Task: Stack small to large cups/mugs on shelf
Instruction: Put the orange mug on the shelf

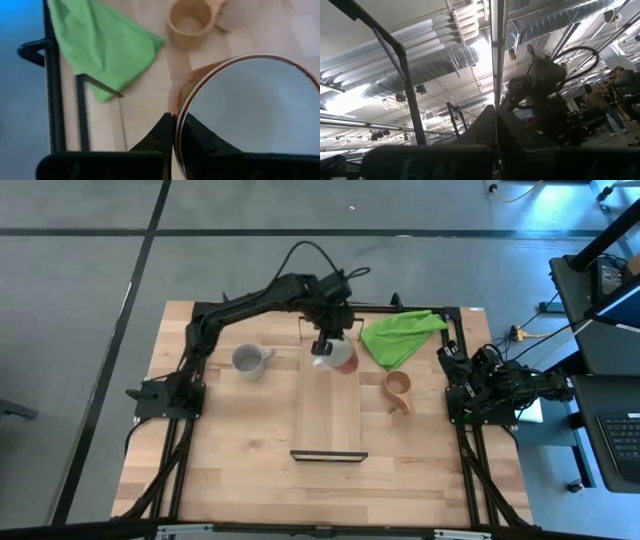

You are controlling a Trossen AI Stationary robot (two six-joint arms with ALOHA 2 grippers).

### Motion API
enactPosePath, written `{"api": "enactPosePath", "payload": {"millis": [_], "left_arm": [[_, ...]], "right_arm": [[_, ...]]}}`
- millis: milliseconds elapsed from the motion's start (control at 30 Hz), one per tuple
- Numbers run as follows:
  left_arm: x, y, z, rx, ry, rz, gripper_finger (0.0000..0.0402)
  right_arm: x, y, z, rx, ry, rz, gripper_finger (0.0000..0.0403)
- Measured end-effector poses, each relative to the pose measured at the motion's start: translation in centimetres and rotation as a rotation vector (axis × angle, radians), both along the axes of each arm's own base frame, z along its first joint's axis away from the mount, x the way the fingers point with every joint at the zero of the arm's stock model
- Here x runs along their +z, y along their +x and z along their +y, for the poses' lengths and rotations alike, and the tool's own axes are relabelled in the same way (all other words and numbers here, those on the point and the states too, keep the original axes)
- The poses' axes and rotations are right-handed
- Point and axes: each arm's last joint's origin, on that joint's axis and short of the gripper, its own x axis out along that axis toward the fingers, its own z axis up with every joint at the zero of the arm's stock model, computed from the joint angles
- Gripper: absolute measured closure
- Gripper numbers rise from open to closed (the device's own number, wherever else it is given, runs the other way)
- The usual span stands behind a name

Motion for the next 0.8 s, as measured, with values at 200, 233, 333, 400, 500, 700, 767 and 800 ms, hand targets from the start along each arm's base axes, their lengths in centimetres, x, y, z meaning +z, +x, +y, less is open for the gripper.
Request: {"api": "enactPosePath", "payload": {"millis": [200,233,333,400,500,700,767,800], "left_arm": [[-2.5,0.4,3.3,0.094,0.012,0.119,0.039],[-2.7,0.2,3.7,0.109,0.022,0.134,0.039],[-2.8,-0.3,4.5,0.136,0.025,0.158,0.039],[-2.7,-0.4,5.0,0.14,0.014,0.141,0.039],[-2.7,-0.5,5.4,0.145,0.006,0.124,0.039],[-3.1,-0.8,5.7,0.144,-0.032,0.151,0.039],[-3.5,-0.8,5.8,0.15,-0.043,0.171,0.039],[-3.7,-0.9,5.8,0.151,-0.05,0.187,0.039]], "right_arm": [[0.0,0.0,0.0,0.004,-0.002,-0.001,0.0386],[0.0,0.0,0.0,0.004,-0.002,0.0,0.0386],[0.0,0.0,0.0,0.004,-0.003,-0.001,0.0386],[0.0,0.0,0.0,0.006,-0.004,-0.001,0.0386],[0.0,0.0,0.0,0.005,-0.004,-0.001,0.0386],[0.0,0.0,0.0,0.006,-0.003,-0.002,0.0386],[0.0,0.0,0.0,0.005,-0.005,-0.002,0.0386],[0.0,0.0,0.0,0.005,-0.004,-0.002,0.0386]]}}
